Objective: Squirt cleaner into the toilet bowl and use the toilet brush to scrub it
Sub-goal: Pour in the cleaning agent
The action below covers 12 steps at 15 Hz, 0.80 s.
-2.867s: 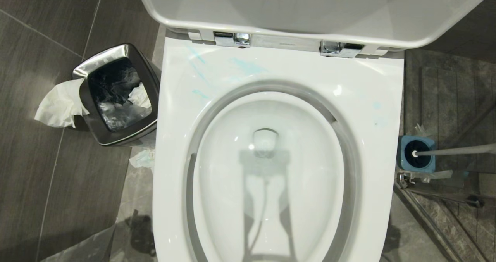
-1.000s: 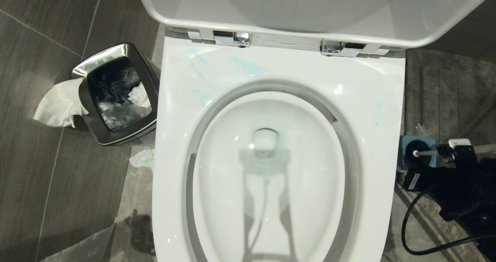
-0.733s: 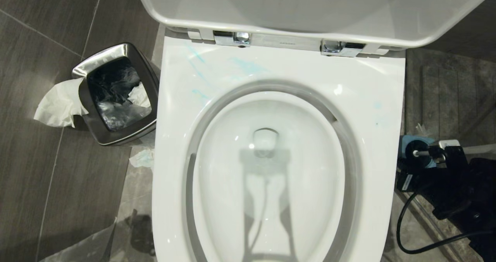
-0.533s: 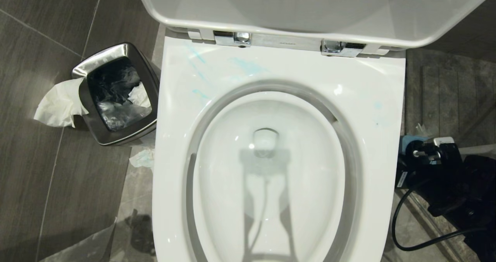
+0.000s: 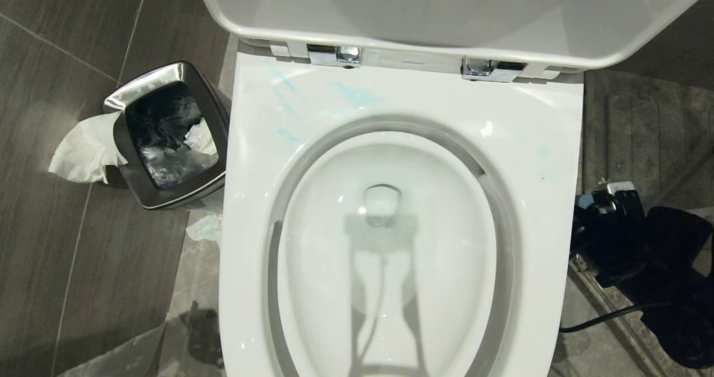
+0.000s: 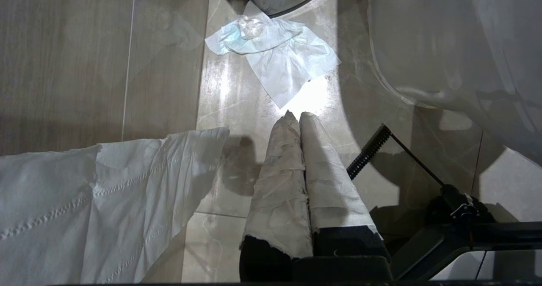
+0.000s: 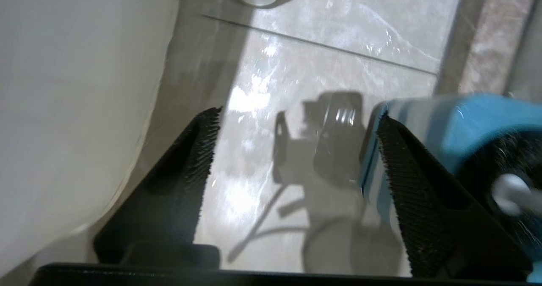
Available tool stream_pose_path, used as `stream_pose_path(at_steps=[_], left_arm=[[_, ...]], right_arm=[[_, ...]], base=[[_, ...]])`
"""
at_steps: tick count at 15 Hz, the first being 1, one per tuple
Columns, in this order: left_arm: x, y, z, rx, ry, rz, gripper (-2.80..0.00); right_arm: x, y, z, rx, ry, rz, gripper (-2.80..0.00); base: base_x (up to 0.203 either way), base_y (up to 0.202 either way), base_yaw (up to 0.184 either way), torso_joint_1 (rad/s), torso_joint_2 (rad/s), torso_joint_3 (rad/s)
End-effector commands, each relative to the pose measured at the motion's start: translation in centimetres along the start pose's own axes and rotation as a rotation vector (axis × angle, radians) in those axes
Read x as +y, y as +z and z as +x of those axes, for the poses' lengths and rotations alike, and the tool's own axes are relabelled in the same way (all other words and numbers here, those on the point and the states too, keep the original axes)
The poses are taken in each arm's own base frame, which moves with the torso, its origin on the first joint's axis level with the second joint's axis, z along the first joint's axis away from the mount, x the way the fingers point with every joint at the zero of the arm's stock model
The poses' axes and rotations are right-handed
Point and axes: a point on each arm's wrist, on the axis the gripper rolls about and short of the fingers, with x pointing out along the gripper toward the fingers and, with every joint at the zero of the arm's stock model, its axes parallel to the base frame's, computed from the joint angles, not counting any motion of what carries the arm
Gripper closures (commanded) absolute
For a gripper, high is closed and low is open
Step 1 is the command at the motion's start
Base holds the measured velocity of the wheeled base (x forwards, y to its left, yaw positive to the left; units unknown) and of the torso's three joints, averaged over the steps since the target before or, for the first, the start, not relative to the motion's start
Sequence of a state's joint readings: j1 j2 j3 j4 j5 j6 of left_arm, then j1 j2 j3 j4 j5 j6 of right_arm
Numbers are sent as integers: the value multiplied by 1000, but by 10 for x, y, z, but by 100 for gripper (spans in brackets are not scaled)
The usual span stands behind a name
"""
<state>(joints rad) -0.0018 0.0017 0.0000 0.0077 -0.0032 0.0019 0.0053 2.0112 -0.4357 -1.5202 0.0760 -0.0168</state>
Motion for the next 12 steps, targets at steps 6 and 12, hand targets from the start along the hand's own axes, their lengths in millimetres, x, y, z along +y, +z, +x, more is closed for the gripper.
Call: stream_pose_path(at_steps=[6,12], left_arm=[[0,0,0,3,0,0,0],[0,0,0,3,0,0,0]], right_arm=[[-2,-12,58,-72,104,-8,-280],[12,6,91,-204,175,-33,-280]], base=[[0,0,0,0,6,1],[0,0,0,0,0,0]])
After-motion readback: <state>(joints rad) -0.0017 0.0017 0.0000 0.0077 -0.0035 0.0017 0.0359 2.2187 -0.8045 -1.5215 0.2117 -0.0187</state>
